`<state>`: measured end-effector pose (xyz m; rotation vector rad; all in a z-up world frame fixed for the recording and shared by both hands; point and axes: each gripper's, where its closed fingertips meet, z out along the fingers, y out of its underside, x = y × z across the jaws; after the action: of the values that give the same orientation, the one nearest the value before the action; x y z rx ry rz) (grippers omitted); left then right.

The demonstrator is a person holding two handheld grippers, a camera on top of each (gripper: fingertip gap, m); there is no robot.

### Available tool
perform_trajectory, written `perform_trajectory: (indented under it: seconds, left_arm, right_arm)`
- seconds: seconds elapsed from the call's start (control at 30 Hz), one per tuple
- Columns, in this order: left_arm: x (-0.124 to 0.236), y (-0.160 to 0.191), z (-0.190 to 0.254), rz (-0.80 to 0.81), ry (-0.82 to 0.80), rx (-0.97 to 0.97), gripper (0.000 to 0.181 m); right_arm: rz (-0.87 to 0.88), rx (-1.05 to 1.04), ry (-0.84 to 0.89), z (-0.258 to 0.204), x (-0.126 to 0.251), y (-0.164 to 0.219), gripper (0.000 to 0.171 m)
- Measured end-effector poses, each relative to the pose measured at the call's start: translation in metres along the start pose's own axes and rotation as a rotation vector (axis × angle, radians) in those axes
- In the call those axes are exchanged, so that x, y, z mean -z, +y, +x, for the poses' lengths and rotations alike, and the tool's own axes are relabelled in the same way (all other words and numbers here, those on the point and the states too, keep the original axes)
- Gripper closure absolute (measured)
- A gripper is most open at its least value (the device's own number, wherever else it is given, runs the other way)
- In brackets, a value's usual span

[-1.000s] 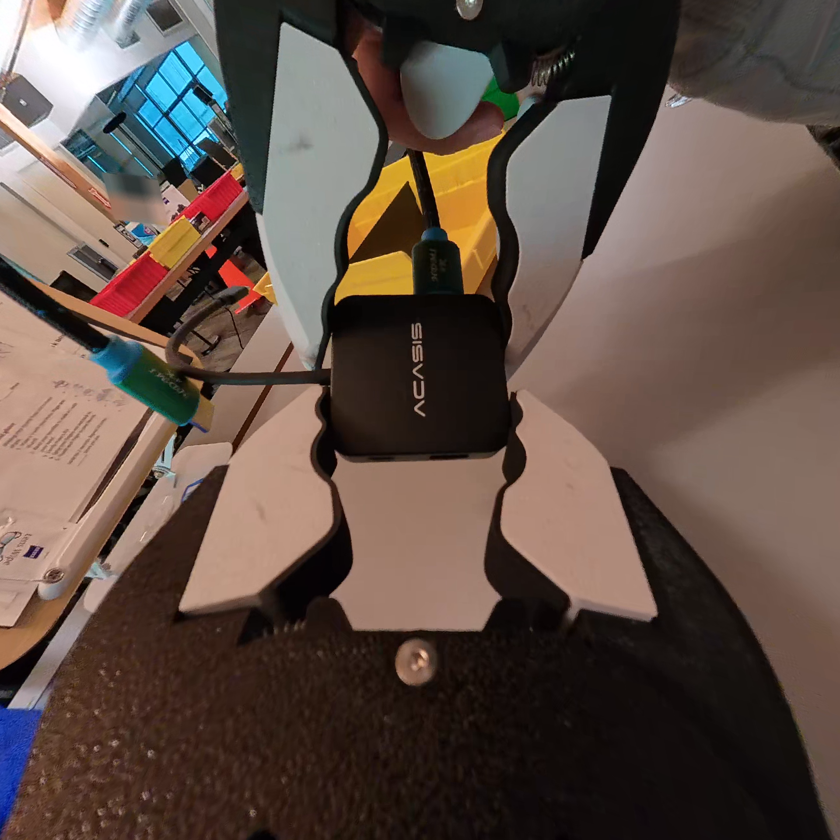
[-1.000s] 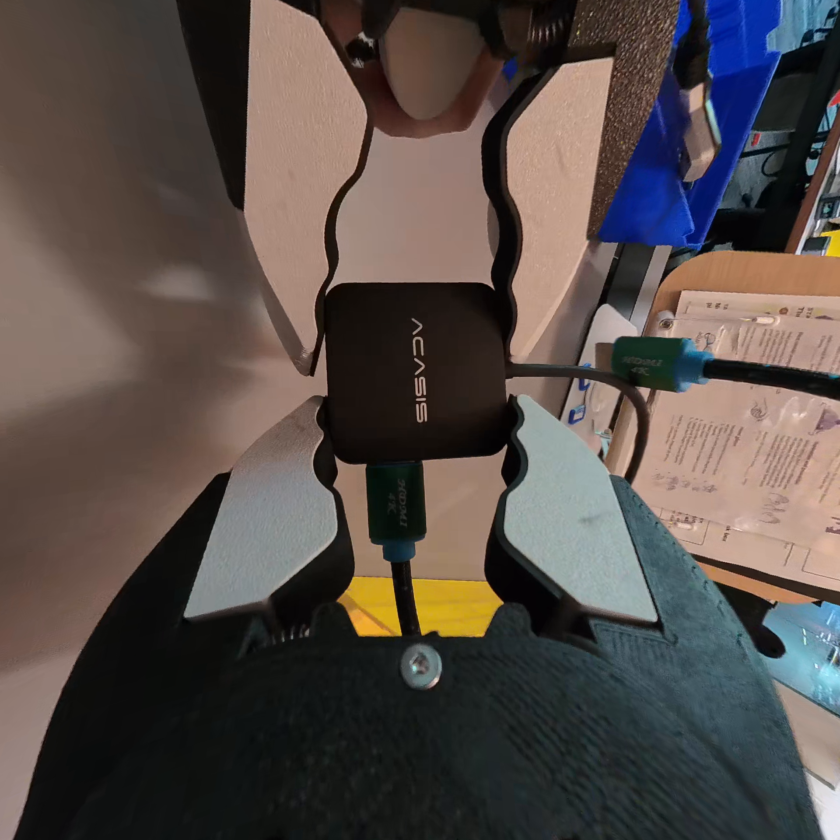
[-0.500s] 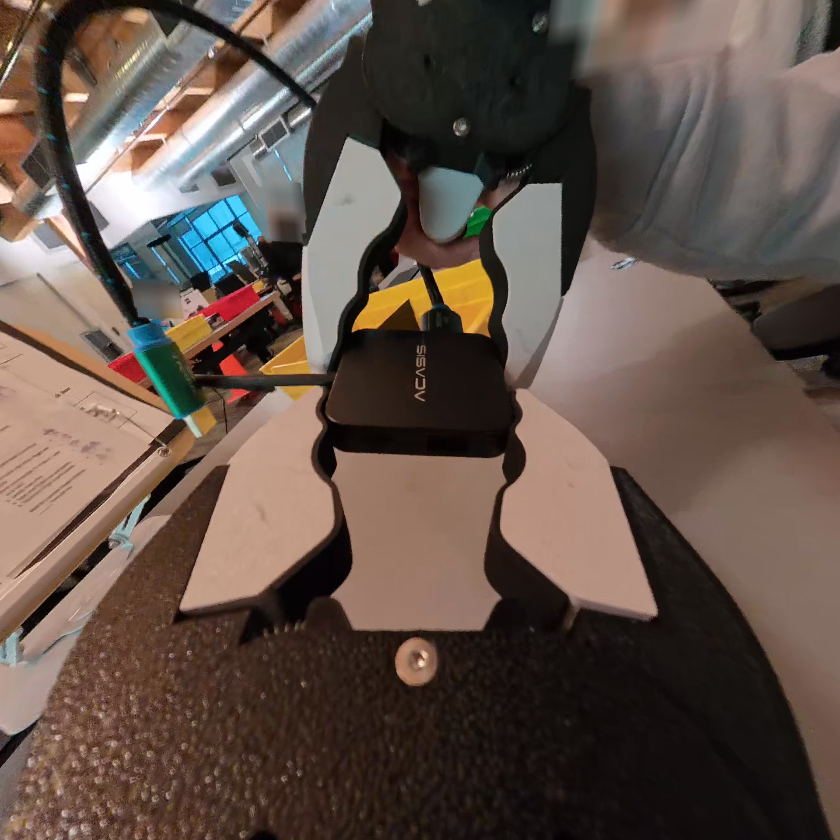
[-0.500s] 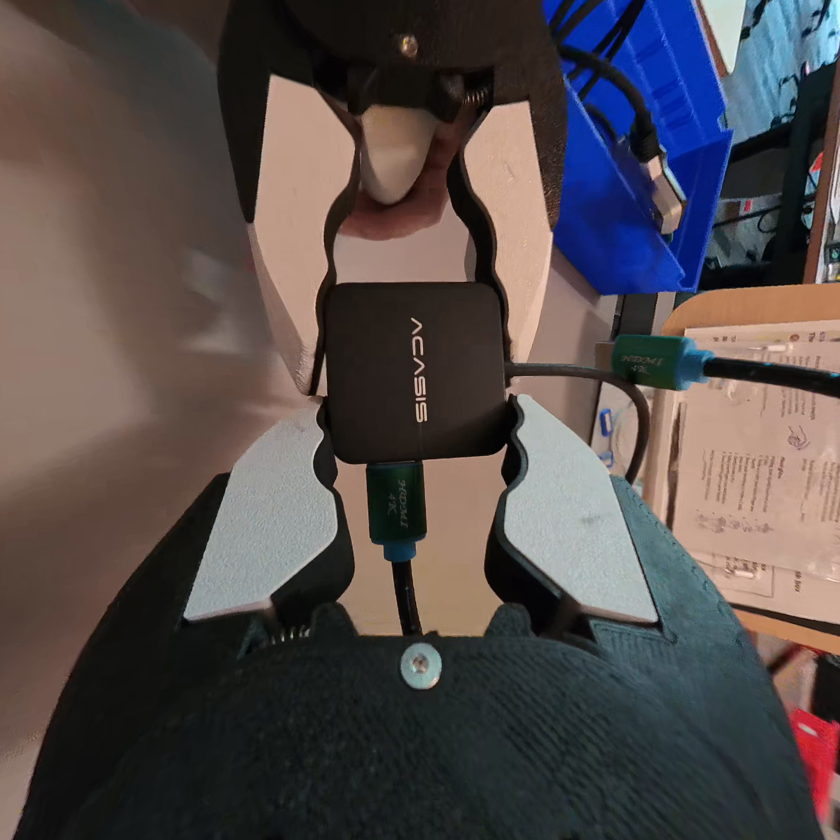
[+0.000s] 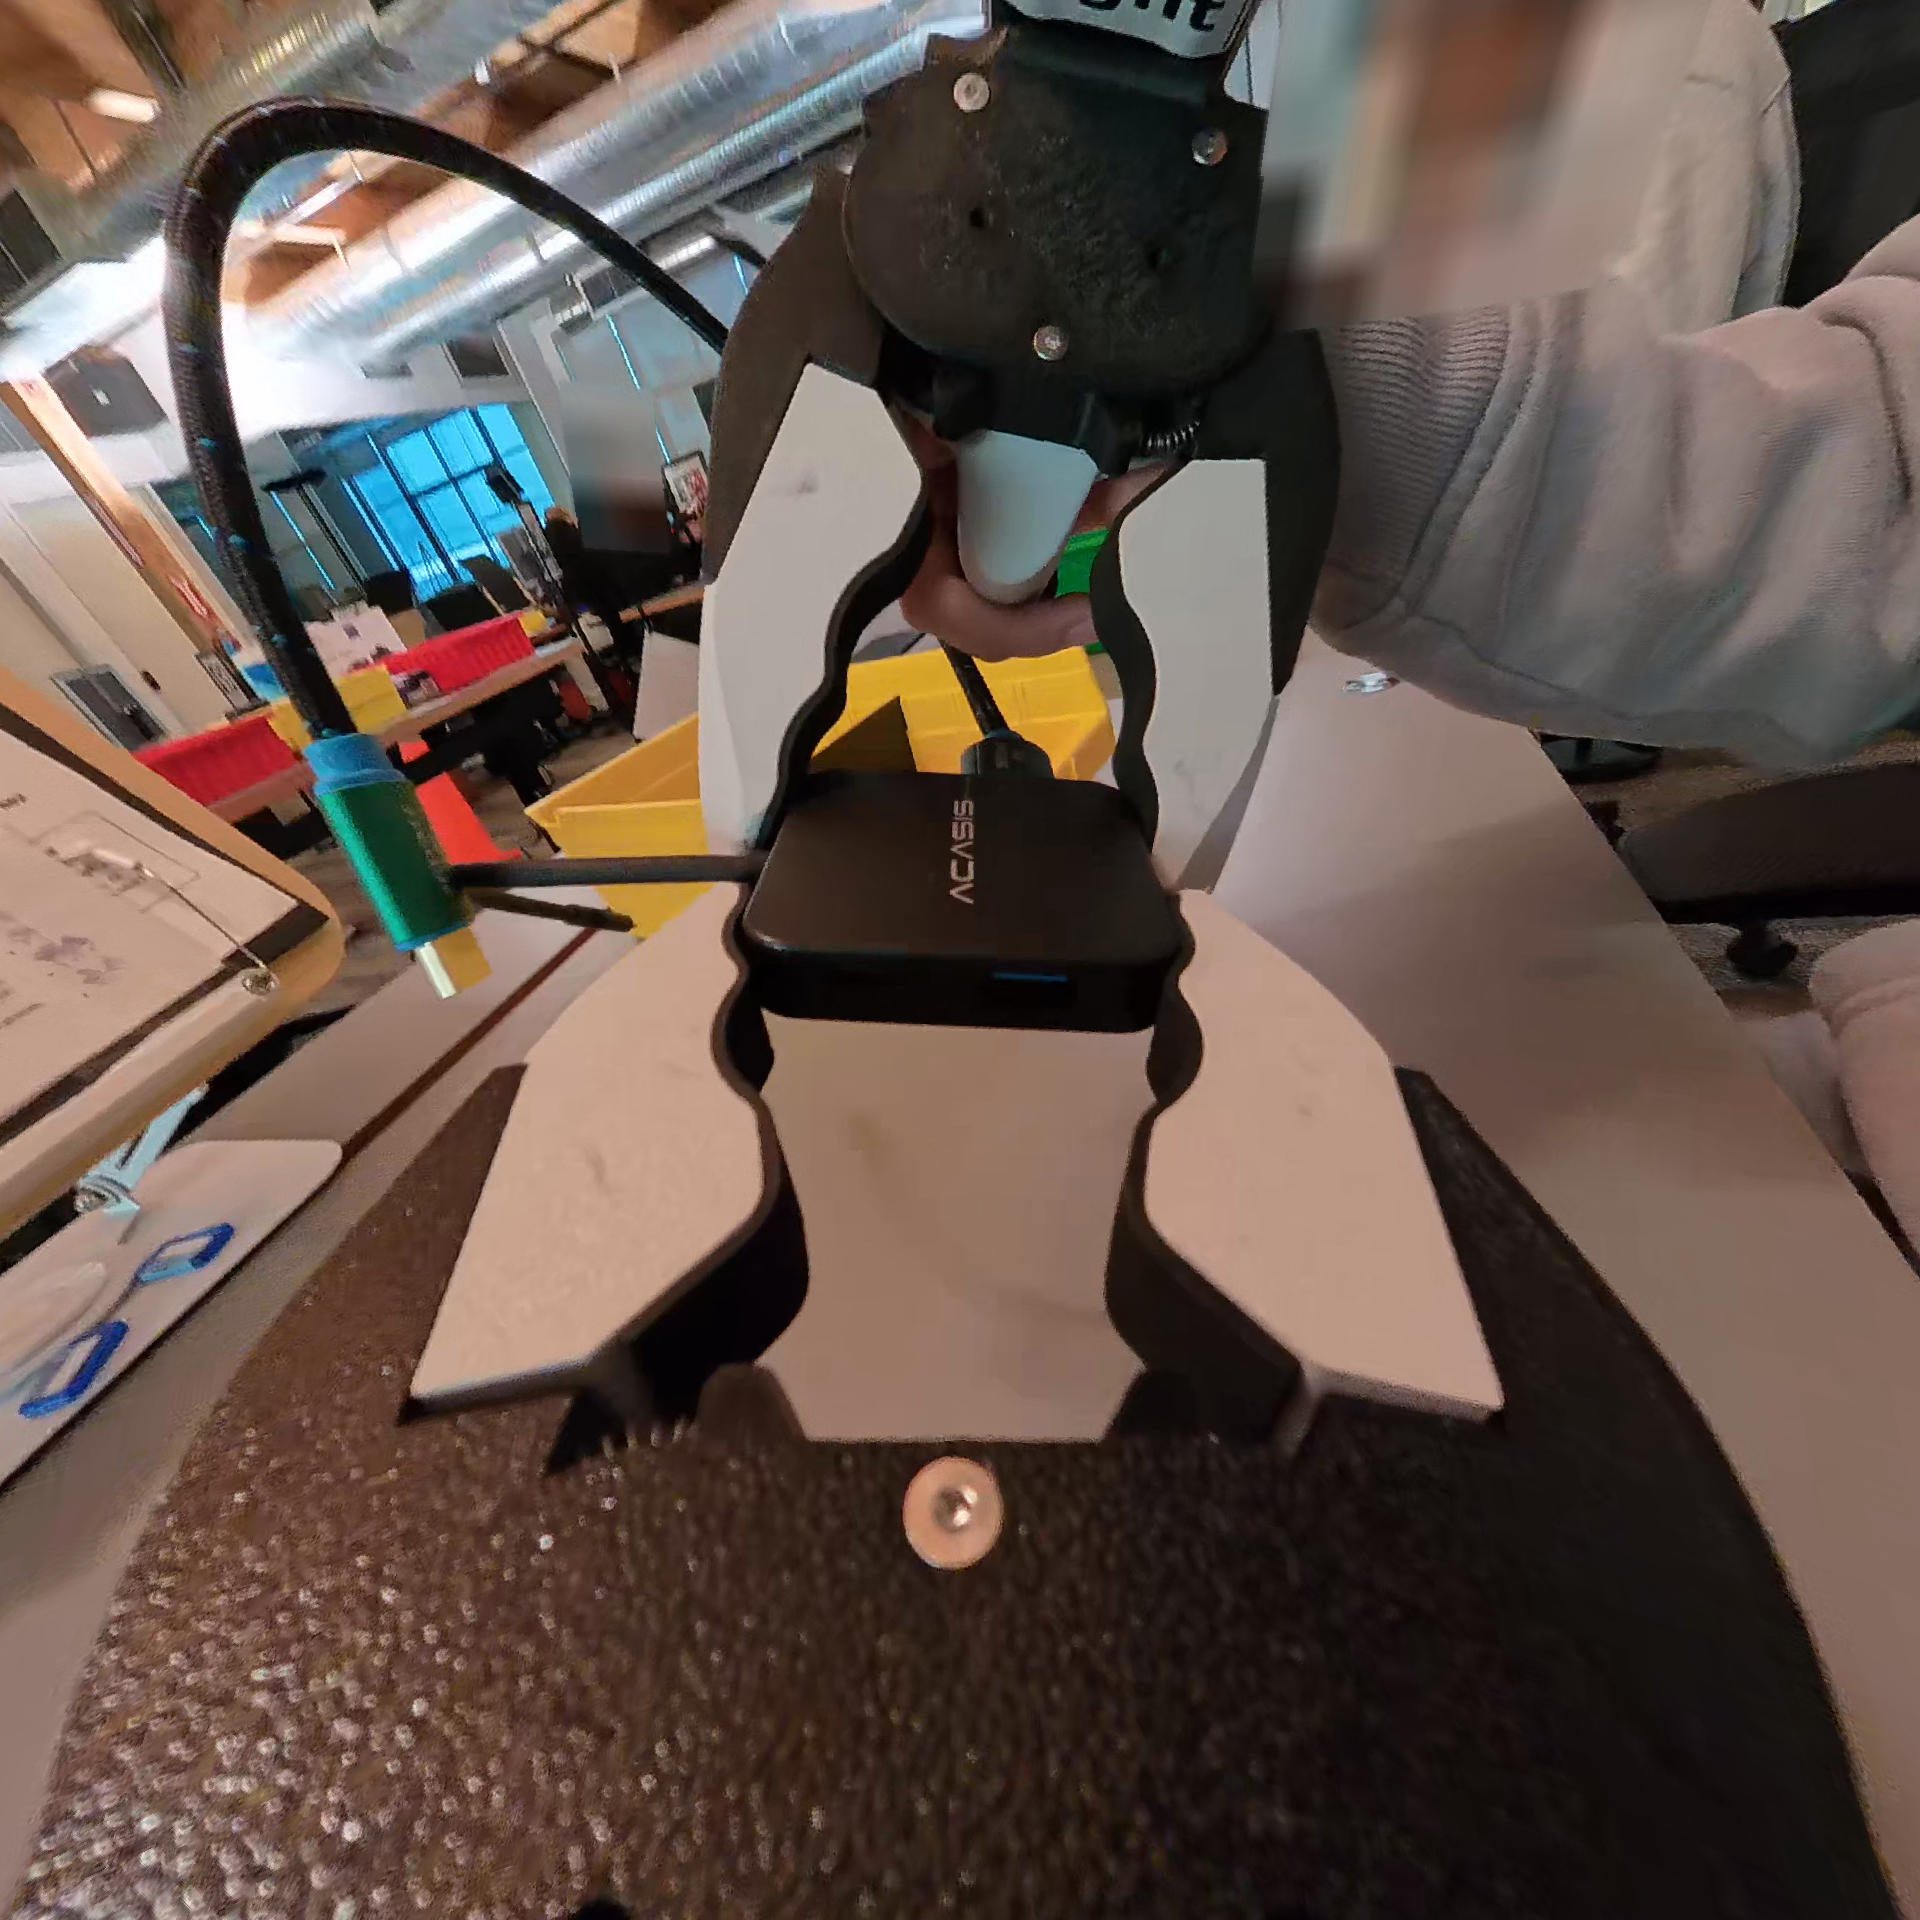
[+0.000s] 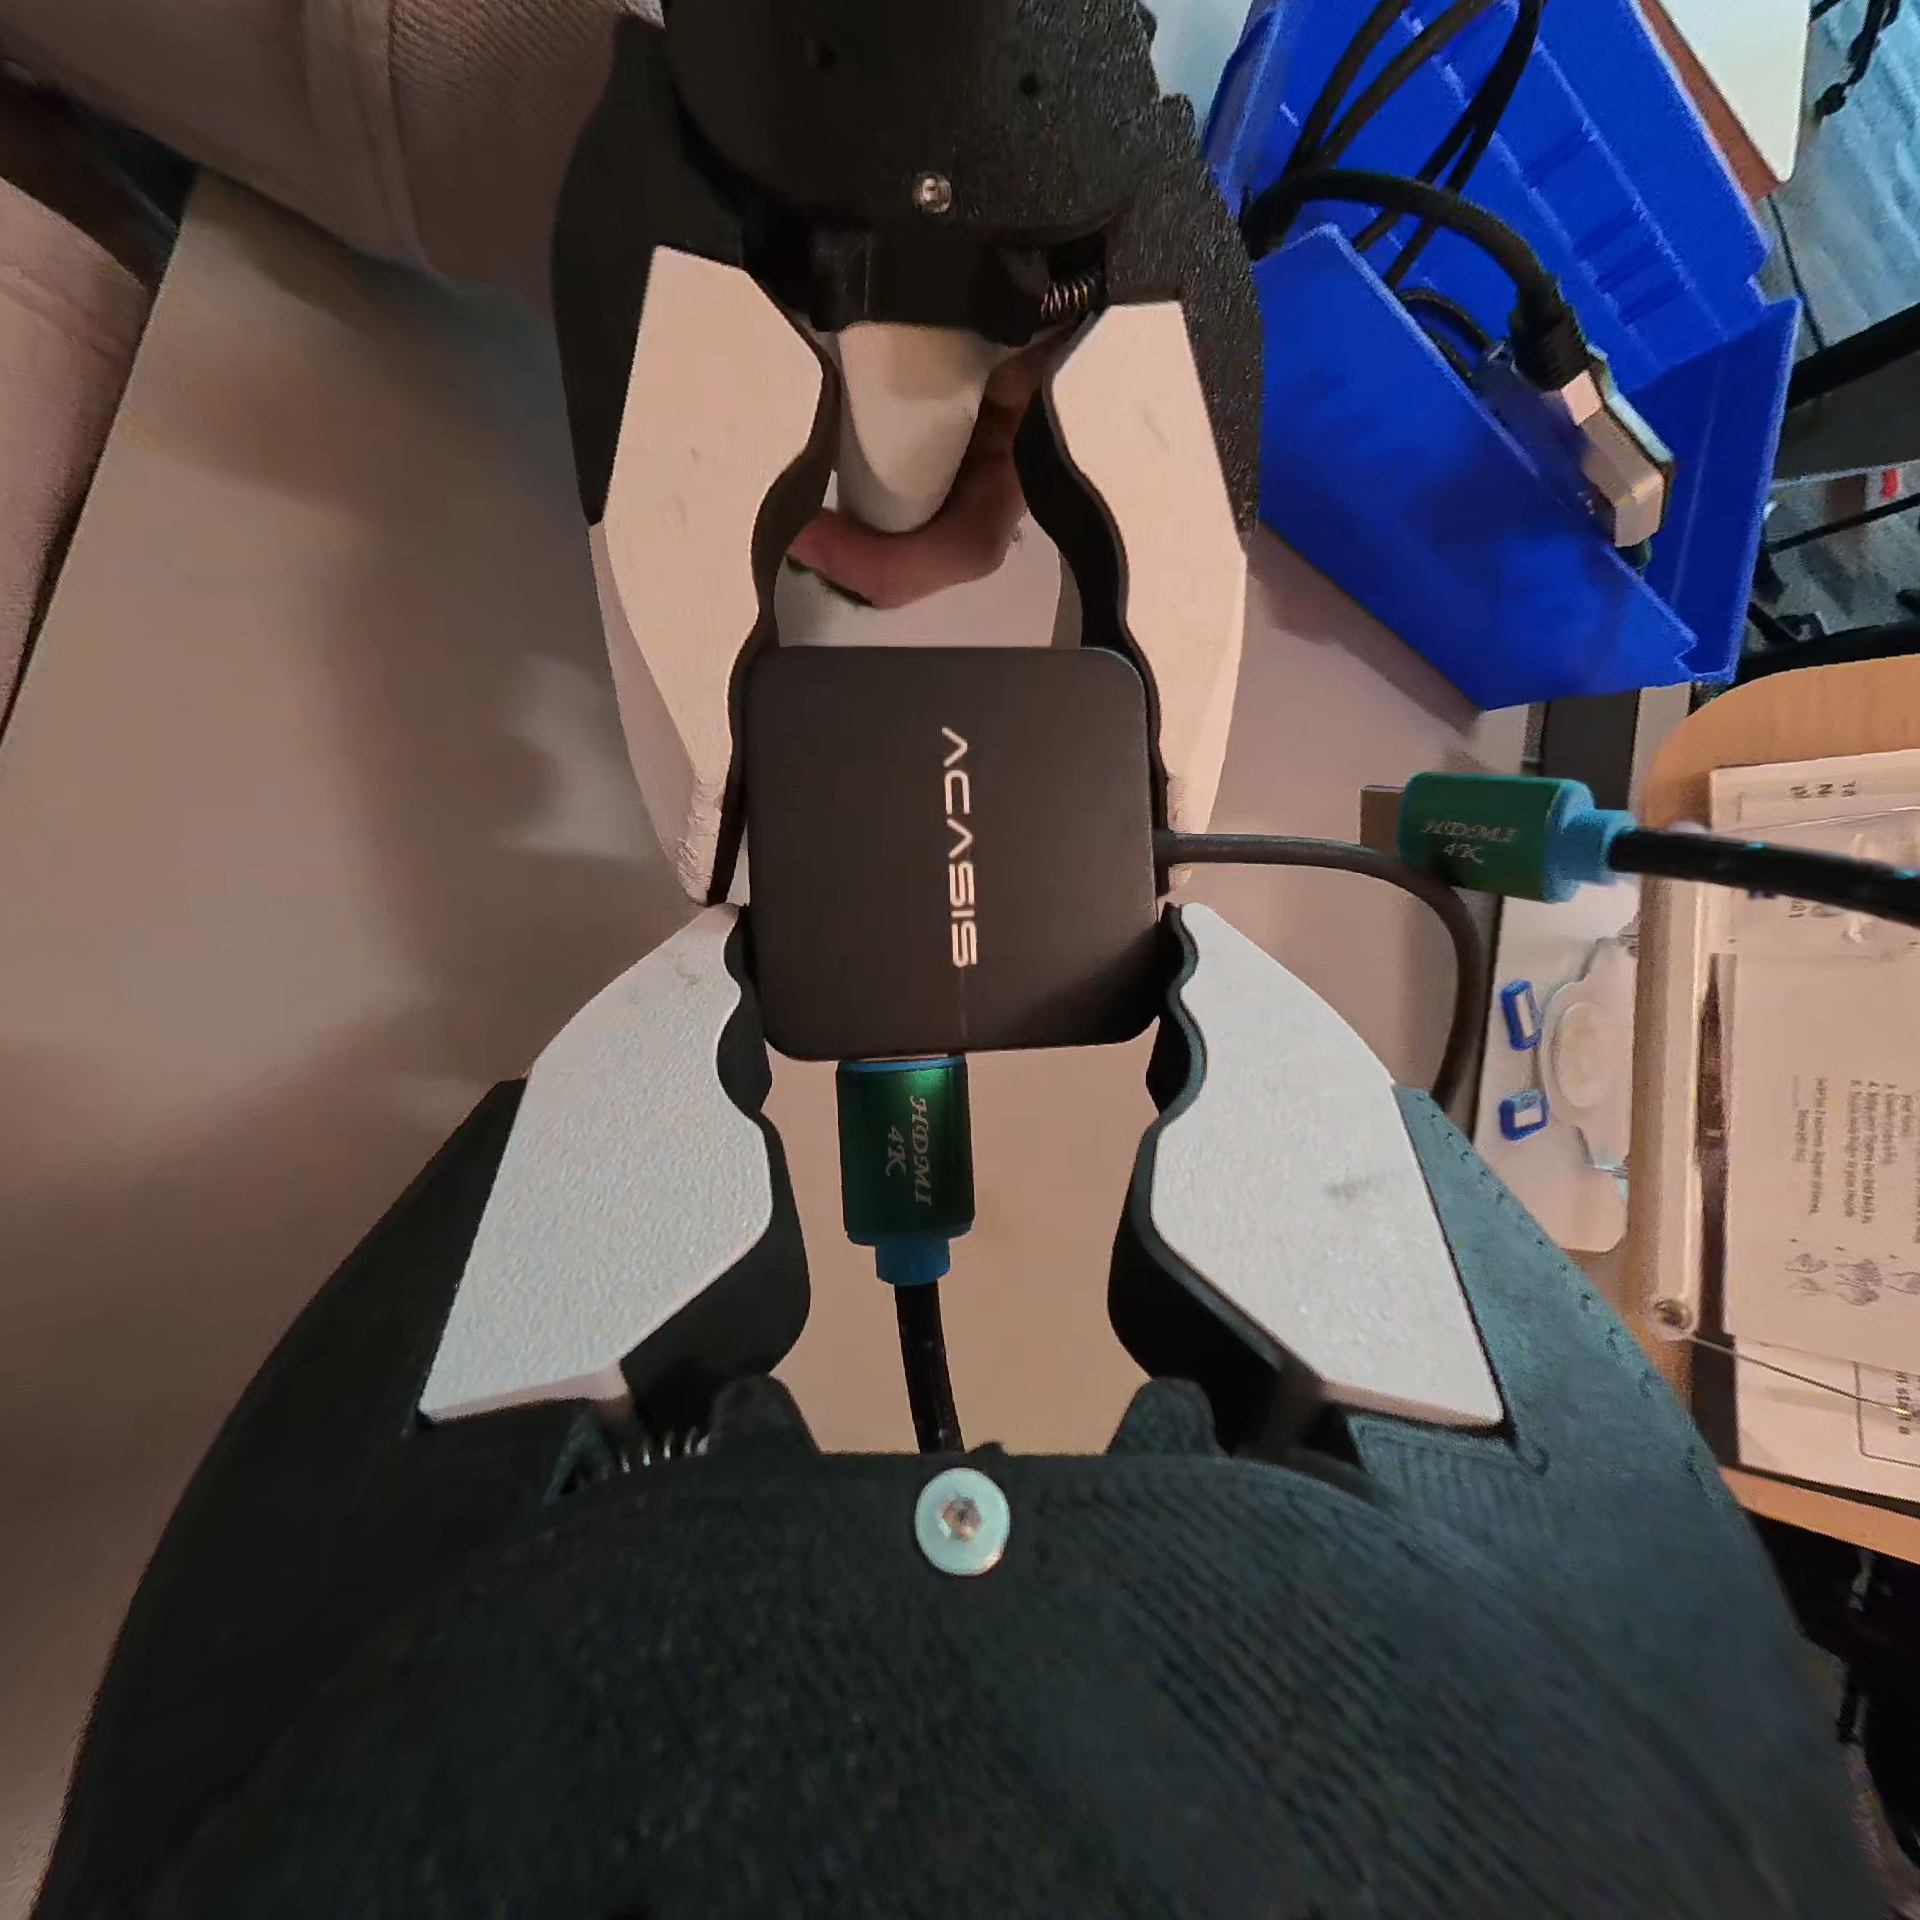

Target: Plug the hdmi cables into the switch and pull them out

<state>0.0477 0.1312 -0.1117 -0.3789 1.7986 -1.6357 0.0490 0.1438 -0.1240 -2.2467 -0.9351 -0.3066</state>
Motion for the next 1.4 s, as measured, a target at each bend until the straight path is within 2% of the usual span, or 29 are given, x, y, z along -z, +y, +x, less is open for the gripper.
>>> perform_trajectory:
  seconds: [0.03,0.1,0.2,0.37,0.43,0.53,0.63,0.73,0.87,0.93,1.2,1.4]
  left_arm:
    - [0.000,0.002,0.000,-0.014,0.006,0.019,0.110]
    - [0.001,0.002,-0.002,-0.004,0.022,0.079,0.110]
    - [0.015,0.000,-0.017,0.082,0.004,0.186,0.110]
    - [0.038,0.007,-0.026,0.155,0.040,0.284,0.110]
    - [0.040,0.013,-0.026,0.137,0.059,0.299,0.110]
    - [0.035,0.027,-0.022,0.044,0.070,0.272,0.110]
    - [0.031,0.025,-0.013,0.052,0.105,0.243,0.110]
    - [0.033,0.020,-0.011,0.096,0.118,0.228,0.110]
    - [0.035,0.022,-0.015,0.125,0.124,0.273,0.110]
    - [0.033,0.021,-0.015,0.142,0.134,0.281,0.110]
    - [0.029,0.019,-0.010,0.180,0.155,0.267,0.110]
    - [0.027,0.020,-0.009,0.182,0.154,0.263,0.110]
  right_arm:
    - [-0.003,-0.011,-0.006,0.000,-0.001,0.002,0.099]
    - [0.015,-0.056,-0.020,0.000,-0.002,0.002,0.098]
    - [0.117,-0.106,0.114,0.018,0.012,-0.004,0.098]
    - [0.394,-0.296,0.104,0.022,0.048,-0.024,0.106]
    - [0.406,-0.299,0.081,0.021,0.053,-0.030,0.105]
    - [0.384,-0.333,0.044,0.026,0.053,-0.043,0.118]
    - [0.217,-0.353,-0.053,0.019,0.023,-0.018,0.119]
    - [0.270,-0.446,-0.193,0.001,0.007,-0.012,0.127]
    - [0.330,-0.436,-0.129,-0.001,0.002,-0.006,0.144]
    - [0.323,-0.451,-0.066,0.002,-0.003,-0.001,0.143]
    - [0.432,-0.556,-0.089,0.000,0.004,-0.009,0.151]
    - [0.416,-0.557,-0.130,-0.003,0.003,-0.009,0.157]
